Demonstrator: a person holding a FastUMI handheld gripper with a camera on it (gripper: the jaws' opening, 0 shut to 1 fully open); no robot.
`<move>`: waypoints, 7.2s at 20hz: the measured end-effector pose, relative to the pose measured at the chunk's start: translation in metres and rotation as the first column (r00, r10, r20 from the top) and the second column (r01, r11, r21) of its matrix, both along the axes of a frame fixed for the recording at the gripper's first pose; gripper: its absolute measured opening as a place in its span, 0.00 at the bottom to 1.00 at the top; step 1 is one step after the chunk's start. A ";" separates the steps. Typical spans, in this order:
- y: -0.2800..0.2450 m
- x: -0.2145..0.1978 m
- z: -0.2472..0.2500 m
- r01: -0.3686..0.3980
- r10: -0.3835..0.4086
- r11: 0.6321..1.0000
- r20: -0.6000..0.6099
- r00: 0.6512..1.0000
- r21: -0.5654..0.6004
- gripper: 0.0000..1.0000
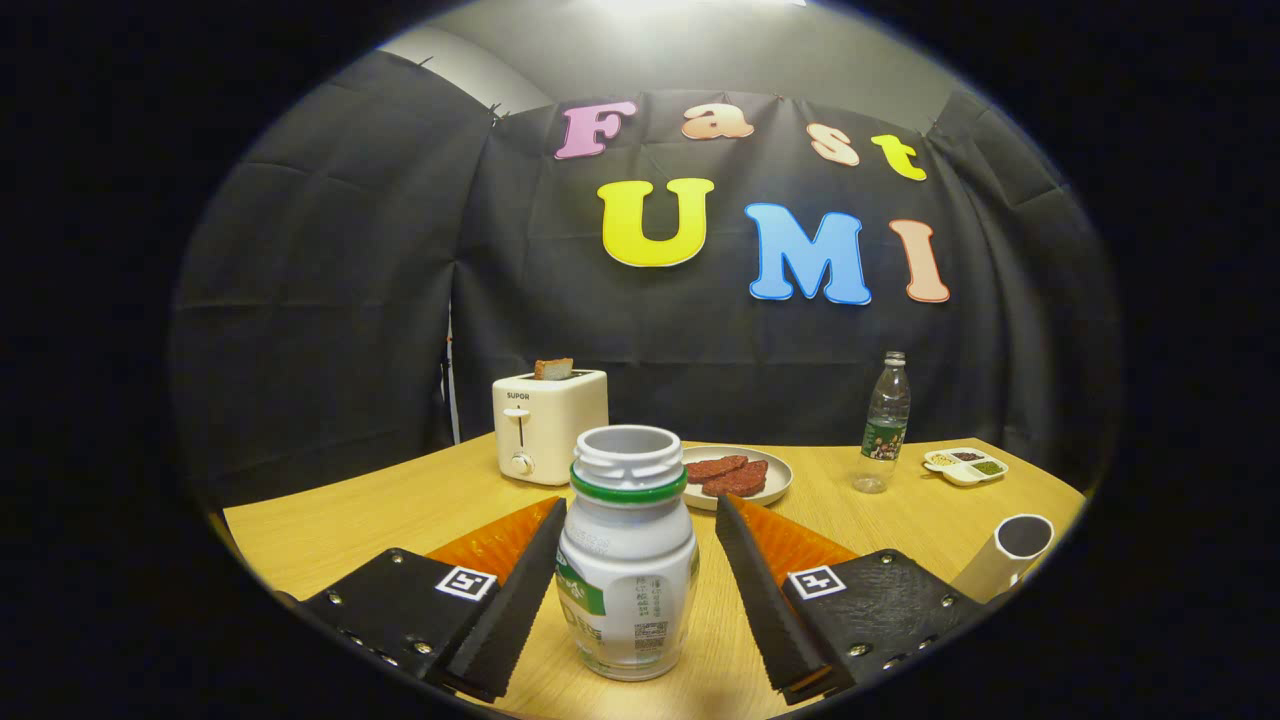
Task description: Take the bottle from table, then pour the juice into the cup, finally place the bottle on the coaster
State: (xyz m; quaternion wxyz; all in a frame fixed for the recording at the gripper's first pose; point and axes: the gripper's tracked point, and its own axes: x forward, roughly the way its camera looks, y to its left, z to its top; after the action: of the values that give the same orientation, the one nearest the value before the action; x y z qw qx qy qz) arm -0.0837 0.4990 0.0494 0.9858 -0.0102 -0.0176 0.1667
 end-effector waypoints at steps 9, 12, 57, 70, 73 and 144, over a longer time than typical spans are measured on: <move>0.008 0.005 -0.015 -0.006 0.006 1.000 -0.006 1.000 -0.008 0.76; 0.004 0.003 -0.013 -0.007 0.007 1.000 -0.007 1.000 0.018 0.73; -0.179 -0.001 0.062 0.067 0.140 -0.100 -0.053 0.989 0.993 0.69; -0.184 -0.002 0.067 0.054 0.161 -0.143 -0.030 0.986 0.988 0.69; -0.184 -0.002 0.067 0.051 0.164 -0.155 -0.025 0.986 0.987 0.69; -0.193 -0.005 0.065 0.072 0.203 -0.283 -0.014 0.979 0.956 0.69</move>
State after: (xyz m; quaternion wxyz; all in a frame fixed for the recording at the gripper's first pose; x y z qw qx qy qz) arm -0.0884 0.3057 0.1144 0.5844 0.7971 -0.0593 0.1399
